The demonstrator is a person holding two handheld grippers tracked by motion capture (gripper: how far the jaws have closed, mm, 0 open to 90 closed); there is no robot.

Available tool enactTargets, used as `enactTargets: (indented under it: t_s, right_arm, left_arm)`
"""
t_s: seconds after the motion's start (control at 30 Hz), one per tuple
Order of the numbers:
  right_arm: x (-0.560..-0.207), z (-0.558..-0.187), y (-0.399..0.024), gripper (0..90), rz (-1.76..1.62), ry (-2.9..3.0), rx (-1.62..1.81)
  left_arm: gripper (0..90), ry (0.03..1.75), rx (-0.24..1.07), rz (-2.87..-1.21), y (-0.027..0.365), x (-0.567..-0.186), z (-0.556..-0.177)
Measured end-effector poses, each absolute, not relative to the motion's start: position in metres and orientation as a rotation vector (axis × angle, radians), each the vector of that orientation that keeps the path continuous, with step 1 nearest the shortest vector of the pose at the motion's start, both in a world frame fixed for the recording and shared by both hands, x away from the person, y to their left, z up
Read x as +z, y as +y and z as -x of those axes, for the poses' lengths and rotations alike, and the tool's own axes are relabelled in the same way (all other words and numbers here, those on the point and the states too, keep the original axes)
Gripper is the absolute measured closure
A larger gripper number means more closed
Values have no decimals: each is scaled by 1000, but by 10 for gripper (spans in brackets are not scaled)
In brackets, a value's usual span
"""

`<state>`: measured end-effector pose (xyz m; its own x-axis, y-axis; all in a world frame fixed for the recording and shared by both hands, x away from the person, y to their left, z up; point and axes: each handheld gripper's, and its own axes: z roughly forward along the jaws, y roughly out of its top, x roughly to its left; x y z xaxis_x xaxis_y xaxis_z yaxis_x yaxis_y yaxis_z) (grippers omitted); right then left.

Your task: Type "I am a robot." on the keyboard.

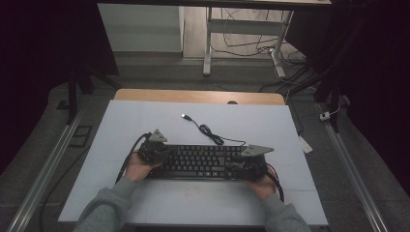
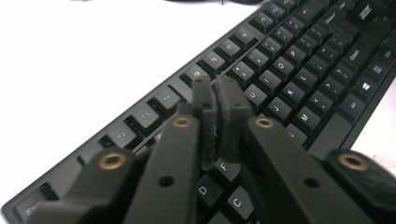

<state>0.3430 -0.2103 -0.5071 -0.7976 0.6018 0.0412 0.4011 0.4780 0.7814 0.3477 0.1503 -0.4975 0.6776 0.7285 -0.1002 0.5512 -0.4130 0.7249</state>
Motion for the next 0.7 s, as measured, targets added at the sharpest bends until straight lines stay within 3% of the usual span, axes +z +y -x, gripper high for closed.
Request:
enactTargets:
  t_s: [0.27, 0.4, 0.7]
  right_arm:
    - [-507, -343, -211, 503, -864, 2485, 1219]
    - [-507, -343, -211, 502, -861, 2482, 1231]
    - [-506, -343, -211, 501, -862, 2479, 1234]
  left_arm:
    - [493, 1035, 320, -2068, 163, -491, -344]
    - [422, 1053, 319, -2061, 170, -490, -342]
    - [361, 1087, 305, -2023, 184, -488, -336]
